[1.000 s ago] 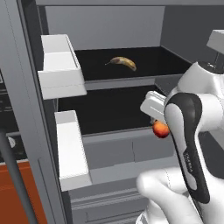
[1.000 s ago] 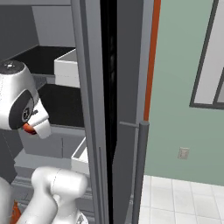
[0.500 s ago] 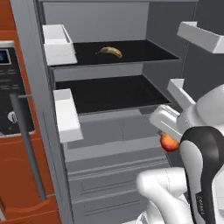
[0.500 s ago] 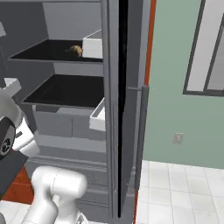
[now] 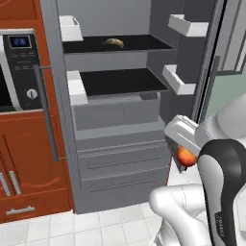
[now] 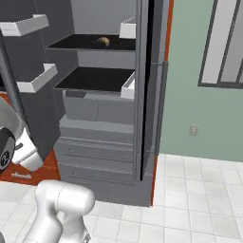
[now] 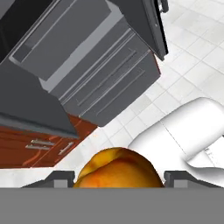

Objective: Pick the banana and peach from the fridge and place them inside the tupperware on the counter.

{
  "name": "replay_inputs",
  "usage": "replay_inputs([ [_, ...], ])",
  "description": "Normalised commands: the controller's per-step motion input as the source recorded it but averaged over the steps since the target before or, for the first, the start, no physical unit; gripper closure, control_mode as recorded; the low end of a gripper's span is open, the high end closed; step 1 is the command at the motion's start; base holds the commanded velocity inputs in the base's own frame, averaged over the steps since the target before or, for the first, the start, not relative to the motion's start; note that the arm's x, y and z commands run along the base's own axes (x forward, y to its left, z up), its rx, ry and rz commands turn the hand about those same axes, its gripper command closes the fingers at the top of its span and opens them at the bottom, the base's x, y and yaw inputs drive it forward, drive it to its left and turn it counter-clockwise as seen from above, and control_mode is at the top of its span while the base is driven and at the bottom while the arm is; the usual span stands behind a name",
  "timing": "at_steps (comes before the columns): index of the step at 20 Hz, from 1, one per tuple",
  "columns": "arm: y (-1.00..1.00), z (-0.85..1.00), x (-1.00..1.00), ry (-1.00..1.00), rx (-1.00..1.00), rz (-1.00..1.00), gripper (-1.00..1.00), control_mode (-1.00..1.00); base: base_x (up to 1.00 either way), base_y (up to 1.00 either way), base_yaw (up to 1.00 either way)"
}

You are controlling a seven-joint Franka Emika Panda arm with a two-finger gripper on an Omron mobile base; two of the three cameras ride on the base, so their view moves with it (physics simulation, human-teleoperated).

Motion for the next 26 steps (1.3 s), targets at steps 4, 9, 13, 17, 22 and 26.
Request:
replay_inputs([
  [4,0.00,0.00,0.00,0.00,0.00,0.00,1.00,1.00,-0.86,0.31,0.14],
  [9,0.00,0.00,0.00,0.00,0.00,0.00,1.00,1.00,-0.78,0.25,0.00],
  [13,0.00,0.00,0.00,0.00,0.00,0.00,1.00,1.00,-0.62,0.19,-0.64],
  [17,0.00,0.00,0.00,0.00,0.00,0.00,1.00,1.00,-0.40,0.10,-1.00],
  [22,0.00,0.00,0.00,0.00,0.00,0.00,1.00,1.00,-0.35,0.03,-1.00],
  [26,0.00,0.00,0.00,0.00,0.00,0.00,1.00,1.00,-0.27,0.01,-1.00],
])
